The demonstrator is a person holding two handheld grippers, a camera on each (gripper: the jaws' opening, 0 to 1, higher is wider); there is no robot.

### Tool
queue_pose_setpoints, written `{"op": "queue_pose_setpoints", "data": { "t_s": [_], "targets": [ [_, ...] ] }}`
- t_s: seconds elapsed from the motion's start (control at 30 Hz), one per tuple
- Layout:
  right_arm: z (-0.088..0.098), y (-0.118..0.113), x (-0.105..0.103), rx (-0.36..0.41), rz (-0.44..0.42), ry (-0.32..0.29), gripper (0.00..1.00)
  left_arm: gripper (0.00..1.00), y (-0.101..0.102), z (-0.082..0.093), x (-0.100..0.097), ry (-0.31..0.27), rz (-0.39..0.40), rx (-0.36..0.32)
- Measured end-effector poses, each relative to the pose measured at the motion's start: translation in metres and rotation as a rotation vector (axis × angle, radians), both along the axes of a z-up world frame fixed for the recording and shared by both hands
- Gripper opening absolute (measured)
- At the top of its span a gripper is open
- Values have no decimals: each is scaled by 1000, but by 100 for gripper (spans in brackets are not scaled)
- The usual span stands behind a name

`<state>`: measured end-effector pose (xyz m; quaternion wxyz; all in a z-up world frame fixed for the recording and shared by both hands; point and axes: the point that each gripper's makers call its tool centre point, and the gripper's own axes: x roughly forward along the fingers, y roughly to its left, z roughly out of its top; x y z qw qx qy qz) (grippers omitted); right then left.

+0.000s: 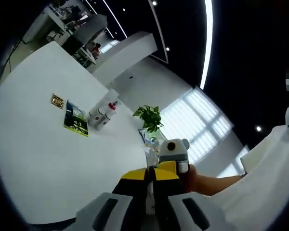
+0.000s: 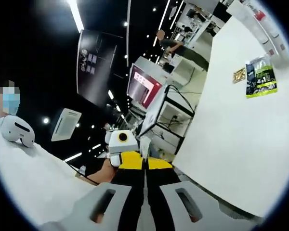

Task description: Arrange the skincare products in the storage area until every visible bottle or jar stands upright without overlapping.

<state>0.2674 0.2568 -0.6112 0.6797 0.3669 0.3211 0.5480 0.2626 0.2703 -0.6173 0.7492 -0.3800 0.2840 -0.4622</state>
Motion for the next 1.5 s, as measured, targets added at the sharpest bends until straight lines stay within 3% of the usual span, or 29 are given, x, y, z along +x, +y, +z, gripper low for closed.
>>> {"op": "queue_pose_setpoints", "data": {
  "t_s": [0.2, 0.3, 0.43, 0.63, 0.73, 1.03, 1.5],
  "targets": [
    [2, 6, -5, -4, 33, -9, 0, 7, 4, 6, 2, 6, 16, -41],
    [0, 10, -9, -19, 47, -17, 0, 4, 7, 8, 1, 4, 13, -60],
    [4, 10, -6, 18, 21, 4, 1, 1, 8, 12, 1, -18, 29, -68],
    [4, 9, 4, 8, -51, -41, 6, 1, 9, 8, 3, -7, 37, -54],
    [3, 9, 5, 3, -37, -39, 1, 1, 10, 9, 4, 1, 41, -62],
    [7, 10, 17, 8, -44, -38, 0, 5, 10, 2, 6, 14, 53, -36],
    [7, 11, 24, 6, -34, -38, 0, 1, 10, 4, 6, -7, 56, -28]
  ]
}}
